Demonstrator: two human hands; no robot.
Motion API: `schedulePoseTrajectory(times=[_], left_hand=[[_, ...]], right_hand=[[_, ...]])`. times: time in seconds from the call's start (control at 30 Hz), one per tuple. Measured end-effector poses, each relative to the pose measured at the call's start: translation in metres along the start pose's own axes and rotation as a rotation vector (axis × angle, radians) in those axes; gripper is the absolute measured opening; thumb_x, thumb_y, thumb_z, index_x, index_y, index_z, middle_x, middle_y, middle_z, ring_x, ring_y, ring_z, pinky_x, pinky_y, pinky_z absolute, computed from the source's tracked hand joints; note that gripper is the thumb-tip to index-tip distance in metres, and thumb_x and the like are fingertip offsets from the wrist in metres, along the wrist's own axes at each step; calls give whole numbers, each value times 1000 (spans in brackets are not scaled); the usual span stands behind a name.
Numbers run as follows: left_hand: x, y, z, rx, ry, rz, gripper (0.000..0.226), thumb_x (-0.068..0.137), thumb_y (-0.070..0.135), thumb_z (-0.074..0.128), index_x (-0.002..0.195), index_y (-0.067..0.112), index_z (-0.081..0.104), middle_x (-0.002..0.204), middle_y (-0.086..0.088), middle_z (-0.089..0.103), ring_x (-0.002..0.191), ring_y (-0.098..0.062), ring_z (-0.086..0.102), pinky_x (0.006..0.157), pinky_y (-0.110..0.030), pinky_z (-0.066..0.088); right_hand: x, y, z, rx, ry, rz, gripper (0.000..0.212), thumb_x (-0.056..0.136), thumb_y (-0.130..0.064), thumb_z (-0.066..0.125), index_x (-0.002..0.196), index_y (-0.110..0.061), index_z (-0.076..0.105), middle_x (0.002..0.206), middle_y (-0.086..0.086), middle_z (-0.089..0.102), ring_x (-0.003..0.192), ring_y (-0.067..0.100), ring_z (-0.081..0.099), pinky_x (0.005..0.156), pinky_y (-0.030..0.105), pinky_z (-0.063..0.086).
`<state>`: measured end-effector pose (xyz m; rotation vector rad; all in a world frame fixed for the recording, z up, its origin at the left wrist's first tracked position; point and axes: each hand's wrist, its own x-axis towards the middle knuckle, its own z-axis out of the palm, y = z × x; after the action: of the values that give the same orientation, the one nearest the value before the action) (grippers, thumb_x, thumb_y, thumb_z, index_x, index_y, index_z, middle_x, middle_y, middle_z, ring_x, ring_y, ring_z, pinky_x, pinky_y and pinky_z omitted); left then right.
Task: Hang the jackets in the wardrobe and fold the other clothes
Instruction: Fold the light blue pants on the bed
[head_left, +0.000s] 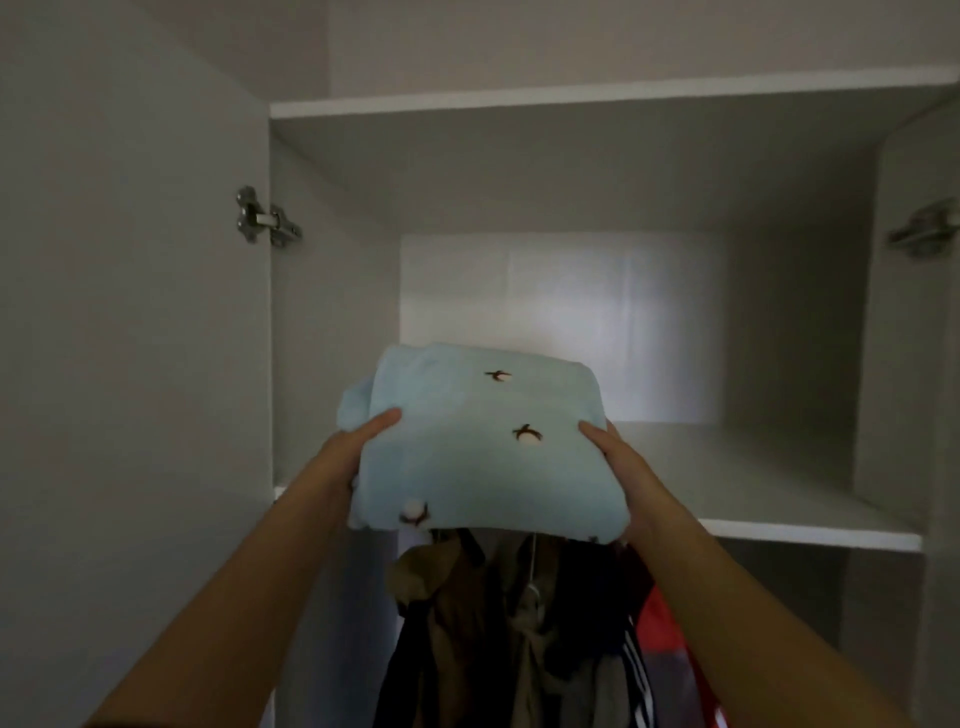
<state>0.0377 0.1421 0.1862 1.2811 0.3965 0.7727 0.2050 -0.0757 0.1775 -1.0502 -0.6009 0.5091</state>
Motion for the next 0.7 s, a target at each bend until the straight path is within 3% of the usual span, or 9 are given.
schedulePoseTrajectory(times=[0.07, 0.17, 0.27, 0.33, 0.43, 0.53, 0.63, 0.7], left_hand=[[39, 2, -2, 2, -43, -30, 29, 89, 35, 61, 113, 24, 50, 85, -10, 65, 76, -25, 62, 63, -35, 49], [93, -3, -10, 38, -85, -72, 32, 90, 36, 58, 117, 31, 42, 99, -14, 61, 82, -30, 60, 69, -41, 48], [132, -9, -15, 32, -85, -111, 46, 93, 35, 55, 134, 20, 40, 101, -15, 61, 82, -31, 59, 69, -42, 48], [153, -12, -16, 86, -71, -85, 48, 95, 31, 52, 138, 17, 38, 113, -15, 59, 82, -32, 59, 67, -41, 47], [178, -17, -18, 211, -69, -188, 52, 94, 31, 54, 137, 3, 43, 133, -25, 51, 114, -41, 53, 94, -50, 44], [189, -15, -20, 457, -65, -283, 62, 91, 39, 58, 136, -1, 44, 138, -24, 47, 125, -39, 46, 107, -49, 35], [200, -9, -26, 715, 88, -47, 90, 83, 35, 70, 149, 4, 17, 150, -21, 30, 132, -36, 38, 105, -40, 36], [202, 0, -25, 1046, 77, 248, 91, 83, 39, 69, 150, 12, 14, 154, -15, 24, 138, -31, 30, 110, -37, 29]], right_hand=[[35, 2, 7, -14, -1, 31, 46, 96, -23, 49, 141, -21, 40, 130, 17, 55, 105, 37, 57, 84, 50, 49], [78, 7, 17, 1, -4, 66, 44, 97, -26, 48, 140, -20, 41, 125, 16, 57, 93, 32, 60, 74, 44, 54], [112, 16, 25, 1, -3, 84, 44, 98, -24, 47, 141, -19, 40, 123, 17, 58, 89, 31, 60, 71, 43, 53], [129, 24, 28, -3, 11, 74, 42, 97, -22, 46, 139, -18, 41, 113, 15, 61, 87, 31, 60, 71, 43, 53], [148, 37, 27, -50, 28, 94, 41, 98, -20, 45, 138, -15, 42, 112, 16, 61, 90, 33, 60, 74, 45, 51], [162, 43, 23, -176, 66, 127, 45, 98, -21, 46, 142, -13, 38, 127, 20, 56, 104, 36, 58, 85, 47, 49], [166, 36, 21, -495, 82, 80, 55, 98, -23, 48, 148, -22, 24, 130, 11, 52, 102, 27, 57, 83, 39, 50], [169, 29, 17, -877, 105, -70, 67, 97, -27, 49, 152, -27, 10, 149, 6, 34, 126, 26, 44, 99, 35, 40]])
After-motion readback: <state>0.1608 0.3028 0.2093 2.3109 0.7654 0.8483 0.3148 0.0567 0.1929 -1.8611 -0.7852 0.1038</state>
